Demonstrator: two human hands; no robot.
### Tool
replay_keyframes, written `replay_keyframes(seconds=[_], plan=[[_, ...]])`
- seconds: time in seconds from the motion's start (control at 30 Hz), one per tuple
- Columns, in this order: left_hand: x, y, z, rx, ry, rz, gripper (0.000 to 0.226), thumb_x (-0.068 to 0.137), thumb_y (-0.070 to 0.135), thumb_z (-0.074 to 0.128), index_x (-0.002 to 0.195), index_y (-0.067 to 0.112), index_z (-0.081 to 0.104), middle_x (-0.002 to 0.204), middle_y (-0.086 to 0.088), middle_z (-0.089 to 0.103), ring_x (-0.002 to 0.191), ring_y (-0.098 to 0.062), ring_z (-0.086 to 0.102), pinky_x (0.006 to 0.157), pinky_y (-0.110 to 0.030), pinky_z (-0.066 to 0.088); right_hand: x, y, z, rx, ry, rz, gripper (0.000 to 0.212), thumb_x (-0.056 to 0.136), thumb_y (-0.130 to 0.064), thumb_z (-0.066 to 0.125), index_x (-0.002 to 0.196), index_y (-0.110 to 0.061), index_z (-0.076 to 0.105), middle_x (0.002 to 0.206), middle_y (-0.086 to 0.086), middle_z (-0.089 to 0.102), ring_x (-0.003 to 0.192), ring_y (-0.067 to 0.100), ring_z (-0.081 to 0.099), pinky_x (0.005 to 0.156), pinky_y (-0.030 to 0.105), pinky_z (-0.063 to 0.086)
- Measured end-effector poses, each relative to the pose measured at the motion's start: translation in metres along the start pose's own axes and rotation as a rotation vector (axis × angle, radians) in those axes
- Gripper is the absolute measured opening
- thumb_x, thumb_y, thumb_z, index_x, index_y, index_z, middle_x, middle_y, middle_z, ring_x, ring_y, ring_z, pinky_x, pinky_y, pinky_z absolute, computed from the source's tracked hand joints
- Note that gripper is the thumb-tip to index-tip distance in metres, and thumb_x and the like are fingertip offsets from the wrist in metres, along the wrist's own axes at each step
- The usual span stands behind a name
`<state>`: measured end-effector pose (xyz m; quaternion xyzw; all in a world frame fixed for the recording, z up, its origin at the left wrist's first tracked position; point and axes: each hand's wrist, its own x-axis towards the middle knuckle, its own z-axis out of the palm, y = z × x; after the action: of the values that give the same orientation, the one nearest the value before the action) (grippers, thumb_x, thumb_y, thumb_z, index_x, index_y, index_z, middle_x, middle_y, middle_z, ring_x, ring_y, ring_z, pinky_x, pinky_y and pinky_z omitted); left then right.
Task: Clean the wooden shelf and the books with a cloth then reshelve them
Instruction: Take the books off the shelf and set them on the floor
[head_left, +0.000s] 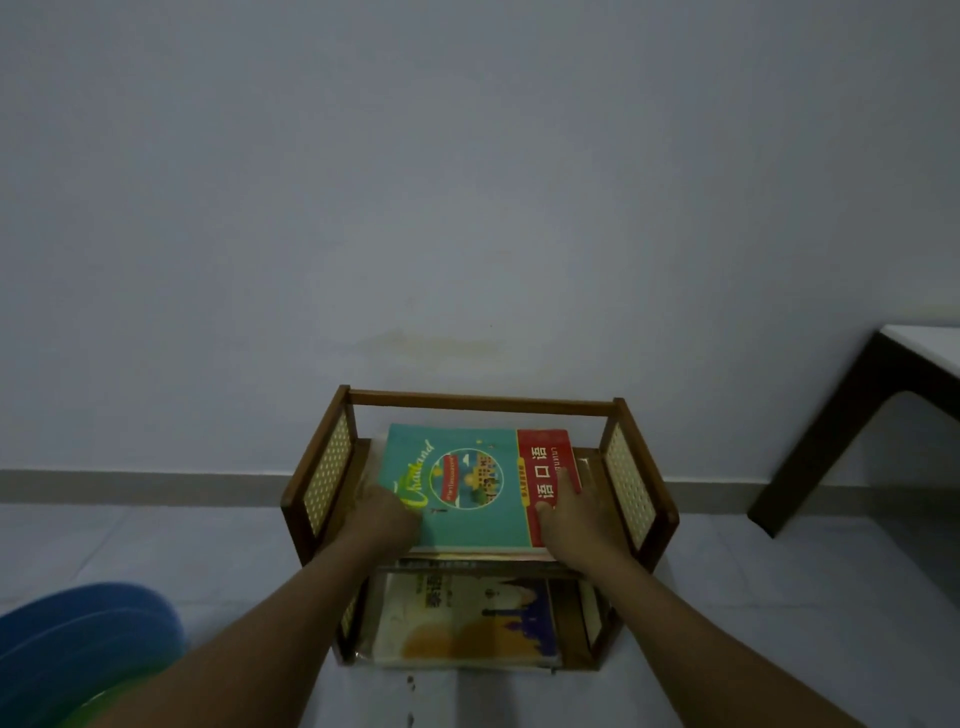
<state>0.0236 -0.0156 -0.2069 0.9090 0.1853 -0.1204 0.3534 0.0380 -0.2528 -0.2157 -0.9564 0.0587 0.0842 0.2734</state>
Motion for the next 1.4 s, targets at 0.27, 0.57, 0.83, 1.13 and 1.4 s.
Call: replay_keyframes(seconds=[0.27,0.57,0.83,1.13,1.4], plan=[[-0.012,0.016,-0.002,-0.537,-0.043,-0.147,0.027,0.084,0.009,0.067,0.104,0.006,0.050,0.097,-0.011,0.060,0.088,-0.025,0.060,0.071,-0.039,0.053,0.006,-0.011,-0.017,0.753,-0.015,0.335,0.027,0.092,-0.021,0.063,0.115,-0.008,0.058,0.095,0.009,0.068,0.077,0.023,0.066,0.061,0.030,0.050],[-0.080,0.010,-0.041,-0.622,-0.095,-0.089,0.026,0.081,0.018,0.075,0.097,0.002,0.061,0.098,-0.017,0.068,0.092,-0.031,0.065,0.082,-0.039,0.055,-0.048,0.009,-0.034,0.946,0.055,0.184,0.032,0.088,-0.028,0.067,0.116,-0.015,0.058,0.101,0.009,0.072,0.085,0.027,0.071,0.075,0.043,0.058],[-0.171,-0.042,-0.016,-0.501,-0.139,-0.068,0.015,0.085,0.017,0.071,0.083,0.011,0.057,0.081,-0.007,0.065,0.070,-0.016,0.060,0.055,-0.027,0.043,-0.147,0.039,-0.020,0.831,0.015,0.125,0.032,0.090,-0.032,0.064,0.115,-0.017,0.051,0.103,0.006,0.070,0.086,0.024,0.070,0.077,0.043,0.058],[-0.196,-0.136,0.072,-0.288,-0.271,-0.224,0.031,0.081,0.028,0.074,0.093,0.006,0.054,0.091,-0.011,0.065,0.076,-0.018,0.061,0.060,-0.028,0.047,-0.209,0.126,0.080,0.629,-0.180,0.232,0.014,0.097,-0.028,0.052,0.108,-0.021,0.048,0.099,0.001,0.065,0.085,0.019,0.066,0.066,0.033,0.051],[-0.159,-0.202,0.141,-0.208,-0.327,-0.333,0.026,0.083,0.027,0.072,0.082,0.010,0.053,0.088,-0.008,0.062,0.079,-0.018,0.058,0.068,-0.029,0.045,-0.184,0.175,0.184,0.390,-0.317,0.320,0.028,0.095,-0.031,0.053,0.120,-0.017,0.051,0.110,0.006,0.068,0.092,0.022,0.068,0.084,0.046,0.056]])
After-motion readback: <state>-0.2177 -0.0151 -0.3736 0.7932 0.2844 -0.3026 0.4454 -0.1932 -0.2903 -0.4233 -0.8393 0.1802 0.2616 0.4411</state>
